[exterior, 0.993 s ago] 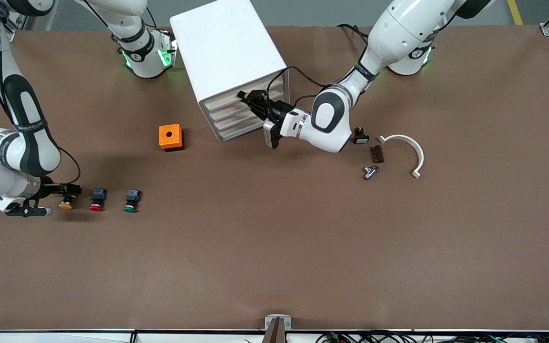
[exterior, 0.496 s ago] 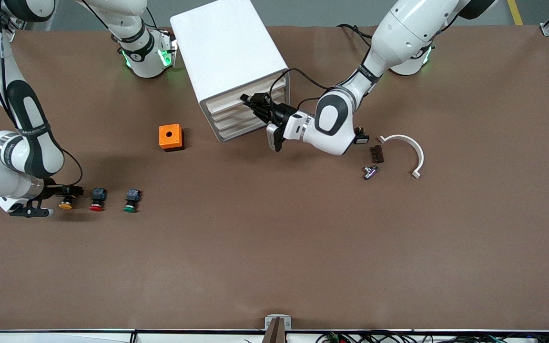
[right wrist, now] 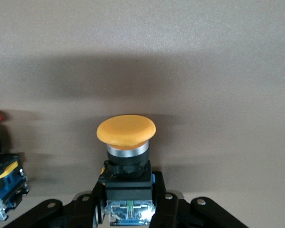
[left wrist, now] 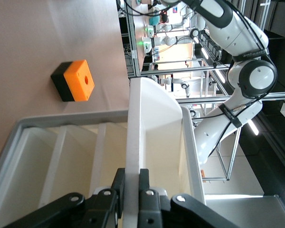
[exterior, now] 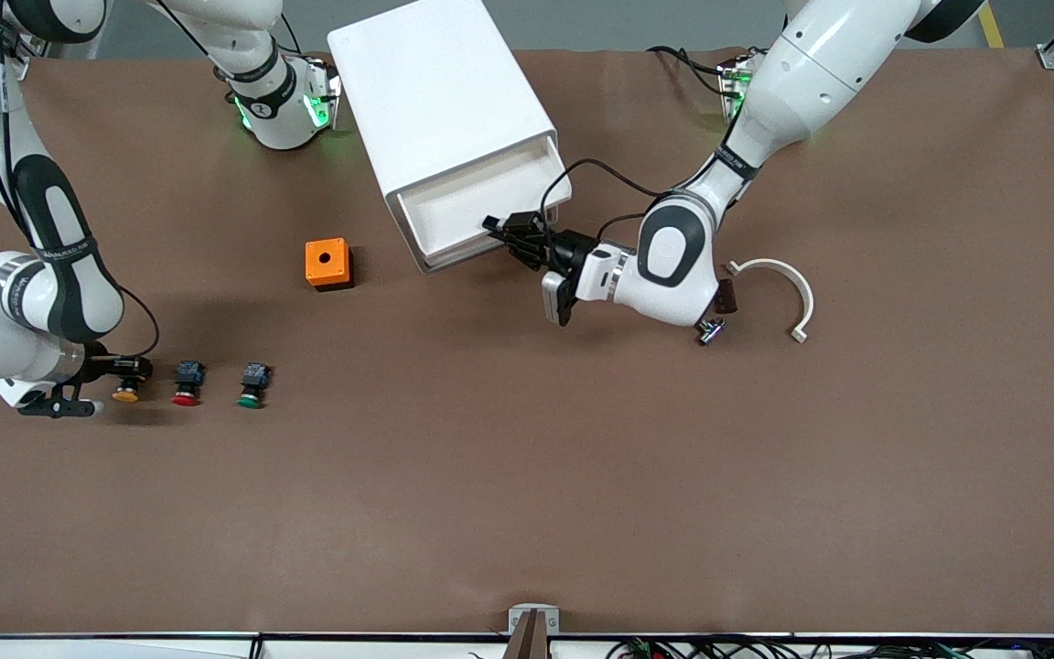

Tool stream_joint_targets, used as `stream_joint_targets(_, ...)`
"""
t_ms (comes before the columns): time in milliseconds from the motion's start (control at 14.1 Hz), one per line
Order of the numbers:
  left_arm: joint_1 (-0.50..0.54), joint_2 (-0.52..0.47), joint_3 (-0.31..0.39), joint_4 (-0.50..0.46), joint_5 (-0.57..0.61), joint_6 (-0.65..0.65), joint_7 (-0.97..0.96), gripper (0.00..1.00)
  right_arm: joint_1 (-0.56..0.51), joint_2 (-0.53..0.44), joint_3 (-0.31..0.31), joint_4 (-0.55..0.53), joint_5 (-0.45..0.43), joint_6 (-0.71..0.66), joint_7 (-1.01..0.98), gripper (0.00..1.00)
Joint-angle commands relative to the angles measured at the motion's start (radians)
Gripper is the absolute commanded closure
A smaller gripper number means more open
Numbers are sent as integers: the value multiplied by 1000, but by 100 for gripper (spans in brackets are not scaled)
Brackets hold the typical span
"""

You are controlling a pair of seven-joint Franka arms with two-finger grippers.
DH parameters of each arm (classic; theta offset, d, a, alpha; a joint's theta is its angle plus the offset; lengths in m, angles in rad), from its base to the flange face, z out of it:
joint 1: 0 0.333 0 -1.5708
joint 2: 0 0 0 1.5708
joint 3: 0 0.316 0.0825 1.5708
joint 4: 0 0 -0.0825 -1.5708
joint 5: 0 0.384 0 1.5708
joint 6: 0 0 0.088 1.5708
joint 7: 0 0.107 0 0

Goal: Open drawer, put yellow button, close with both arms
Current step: 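Pull the drawer open with the left gripper while the right gripper grasps the yellow button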

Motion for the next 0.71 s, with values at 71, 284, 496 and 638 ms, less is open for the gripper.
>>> stream_joint_targets(71, 70, 44, 3, 55, 70, -24, 4, 97, -12, -8, 11, 1, 11, -17, 5, 71)
stream_joint_targets(284, 100, 52, 13, 71, 85, -26, 4, 97, -5, -58, 11, 3, 11, -81, 6, 70)
stream_joint_targets(496, 101, 54, 15, 71, 85, -27, 0, 82, 18, -135, 13, 12, 11, -188, 44, 70)
stream_joint_targets(638, 97, 51, 17, 66, 90, -29, -57, 0, 52, -209, 13, 14, 11, -302, 131, 71)
